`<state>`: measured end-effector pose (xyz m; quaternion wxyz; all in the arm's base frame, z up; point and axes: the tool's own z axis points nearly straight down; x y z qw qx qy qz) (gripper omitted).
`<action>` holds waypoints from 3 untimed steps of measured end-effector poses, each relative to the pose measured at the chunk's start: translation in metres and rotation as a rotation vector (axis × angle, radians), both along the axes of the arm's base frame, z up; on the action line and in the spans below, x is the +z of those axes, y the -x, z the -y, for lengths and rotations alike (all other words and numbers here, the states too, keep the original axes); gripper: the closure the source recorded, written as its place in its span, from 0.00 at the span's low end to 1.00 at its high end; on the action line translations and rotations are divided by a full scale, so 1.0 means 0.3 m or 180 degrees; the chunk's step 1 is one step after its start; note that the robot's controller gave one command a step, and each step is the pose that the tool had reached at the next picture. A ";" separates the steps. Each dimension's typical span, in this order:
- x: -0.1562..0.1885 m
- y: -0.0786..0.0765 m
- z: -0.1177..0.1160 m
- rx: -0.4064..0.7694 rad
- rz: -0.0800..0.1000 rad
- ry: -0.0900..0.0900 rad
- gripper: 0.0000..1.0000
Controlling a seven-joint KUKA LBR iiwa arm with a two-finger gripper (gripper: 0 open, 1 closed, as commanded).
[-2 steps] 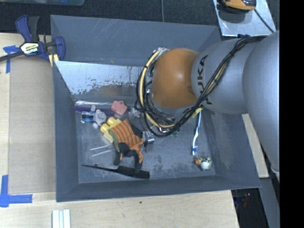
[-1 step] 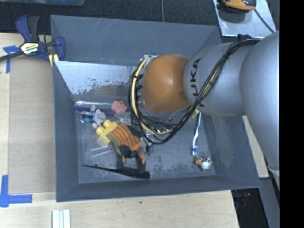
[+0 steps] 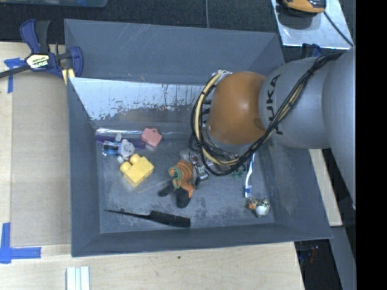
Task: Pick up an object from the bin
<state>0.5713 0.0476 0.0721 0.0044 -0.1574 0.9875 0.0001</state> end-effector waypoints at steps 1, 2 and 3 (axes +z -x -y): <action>0.000 0.000 -0.002 0.0005 0.0000 0.0001 1.00; 0.061 0.003 -0.001 0.0005 0.0001 0.0002 1.00; 0.121 0.000 -0.001 0.0004 0.0010 0.0001 1.00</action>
Offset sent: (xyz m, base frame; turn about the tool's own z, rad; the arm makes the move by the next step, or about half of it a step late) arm -0.0002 0.0004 0.0327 -0.0017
